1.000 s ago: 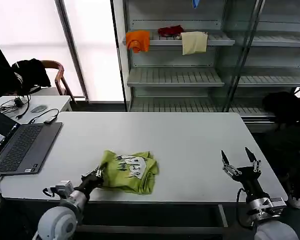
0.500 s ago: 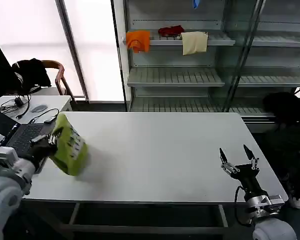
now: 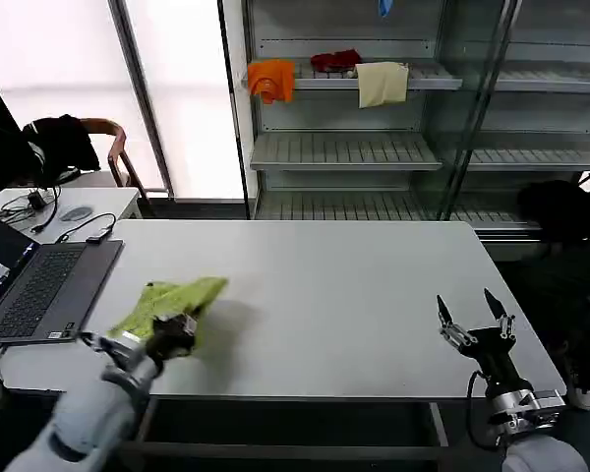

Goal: Fold and organize the clothes.

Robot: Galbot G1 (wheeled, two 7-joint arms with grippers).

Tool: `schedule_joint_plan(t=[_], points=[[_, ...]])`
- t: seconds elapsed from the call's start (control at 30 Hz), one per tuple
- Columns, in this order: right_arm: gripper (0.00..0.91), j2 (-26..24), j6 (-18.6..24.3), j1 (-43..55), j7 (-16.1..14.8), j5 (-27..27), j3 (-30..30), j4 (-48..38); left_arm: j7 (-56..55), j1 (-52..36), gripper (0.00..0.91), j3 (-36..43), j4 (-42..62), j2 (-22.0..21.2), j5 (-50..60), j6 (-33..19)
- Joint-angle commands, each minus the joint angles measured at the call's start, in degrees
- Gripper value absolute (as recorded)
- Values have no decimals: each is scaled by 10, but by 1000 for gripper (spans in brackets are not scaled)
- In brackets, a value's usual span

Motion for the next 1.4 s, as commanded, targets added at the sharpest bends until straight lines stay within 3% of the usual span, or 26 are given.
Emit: schedule_joint_plan(t=[0.03,0.23,0.27,0.3,0.4,0.53,0.7,0.9,1.0,1.2,1.4], points=[[907,1,-1,-1,0,-3,-1,-2,-22,-84,10,180,-1,-82,45,-3],[907,9,-10,15,1,-13,-15,-4,-93,-163,20,209,31,-99,-7,28],[907,10,-12,18,1,-15,-18,-4,-116,-177,131,216,35,-107,-7,37],[907,10,-13,19,1,-16,-19,-4,-134,-191,907,222,39,-118,-7,42],[907,13,-22,33,2,-22,-30,-4,-157,-217,907,224,43,-133,-9,42],[907,14,-40,56,1,-26,-52,-4,-166,-234,907,213,21,-121,4,35],[907,19,-96,102,-13,-22,-86,-10,-175,-234,907,180,-49,-104,6,50],[907,40,-187,188,-32,6,-180,-24,-135,-117,907,105,-131,-56,51,38],[907,63,-240,249,2,60,-248,-35,-107,-26,907,61,-141,-42,120,22],[907,103,-347,330,99,118,-388,-56,-77,96,907,-10,-181,-69,126,17],[907,123,-378,340,112,136,-441,-61,-63,119,907,-11,-191,-93,150,16]])
